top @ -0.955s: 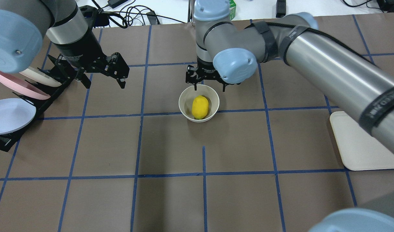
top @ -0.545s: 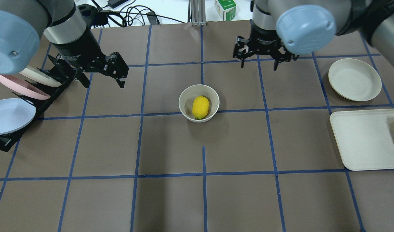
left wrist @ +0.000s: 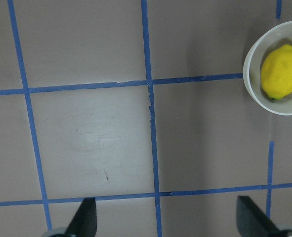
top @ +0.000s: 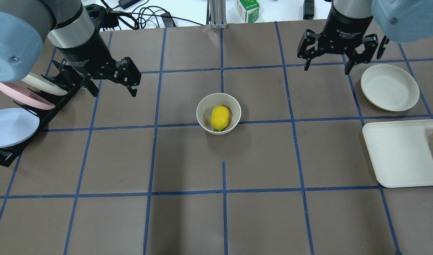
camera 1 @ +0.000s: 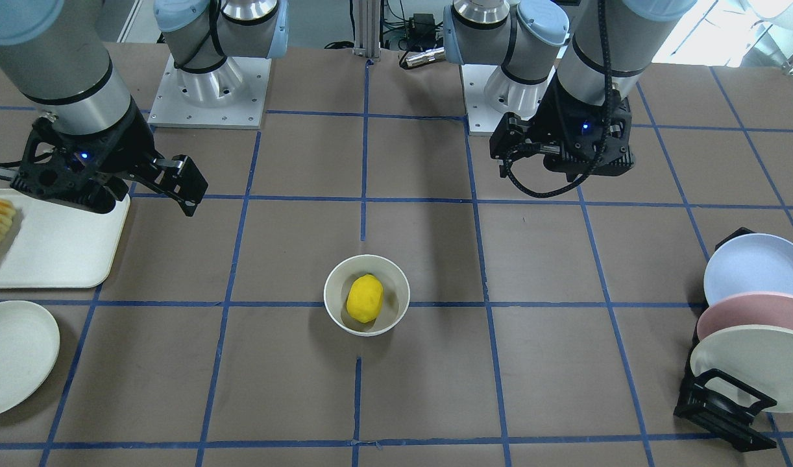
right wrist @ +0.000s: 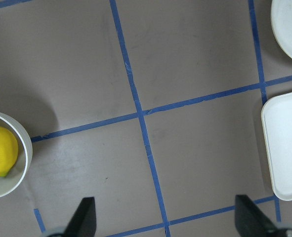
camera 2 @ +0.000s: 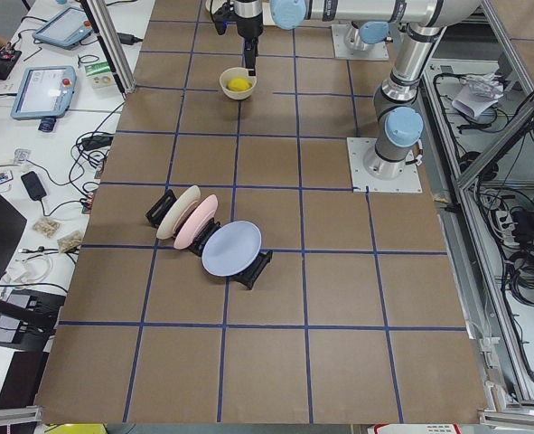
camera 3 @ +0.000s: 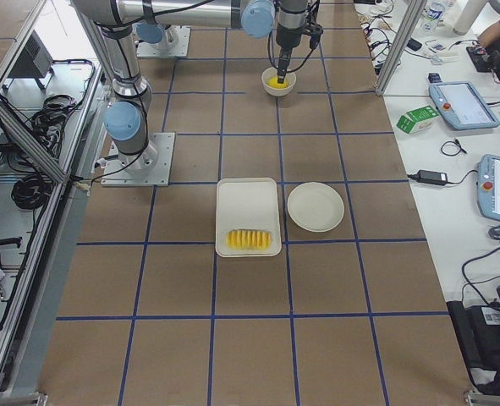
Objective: Place bowl and put lemon in it
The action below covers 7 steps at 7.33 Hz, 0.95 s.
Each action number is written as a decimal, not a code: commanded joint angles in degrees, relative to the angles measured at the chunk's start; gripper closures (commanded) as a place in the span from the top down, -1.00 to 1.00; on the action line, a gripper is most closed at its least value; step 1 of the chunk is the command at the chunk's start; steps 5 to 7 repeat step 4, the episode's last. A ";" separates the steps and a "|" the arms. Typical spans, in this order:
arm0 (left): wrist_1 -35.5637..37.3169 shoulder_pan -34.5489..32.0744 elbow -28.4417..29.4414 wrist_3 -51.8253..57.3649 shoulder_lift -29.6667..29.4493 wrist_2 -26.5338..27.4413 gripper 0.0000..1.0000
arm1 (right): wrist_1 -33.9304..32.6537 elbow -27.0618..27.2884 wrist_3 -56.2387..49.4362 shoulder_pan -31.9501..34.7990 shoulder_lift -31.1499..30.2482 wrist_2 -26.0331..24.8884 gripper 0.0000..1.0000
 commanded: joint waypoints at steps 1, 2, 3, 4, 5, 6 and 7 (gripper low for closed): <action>0.00 0.00 0.07 0.00 0.07 0.01 1.00 | 0.23 0.10 -1.01 -0.08 -1.69 0.93 1.00; 0.00 0.00 -0.02 0.00 0.07 0.01 1.00 | 0.14 1.06 -0.83 -0.08 -2.31 3.89 1.00; 0.00 0.00 0.07 0.00 0.07 -0.08 1.00 | 0.14 2.64 -1.09 0.00 -2.75 3.14 1.00; 0.00 0.00 0.07 0.00 0.07 -0.17 1.00 | 0.05 3.87 -0.92 0.00 -3.19 2.78 1.00; 0.00 0.00 0.07 0.00 0.07 -0.17 1.00 | 0.05 3.87 -0.92 0.00 -3.19 2.78 1.00; 0.00 0.00 0.07 0.00 0.07 -0.17 1.00 | 0.05 3.87 -0.92 0.00 -3.19 2.78 1.00; 0.00 0.00 0.07 0.00 0.07 -0.17 1.00 | 0.05 3.87 -0.92 0.00 -3.19 2.78 1.00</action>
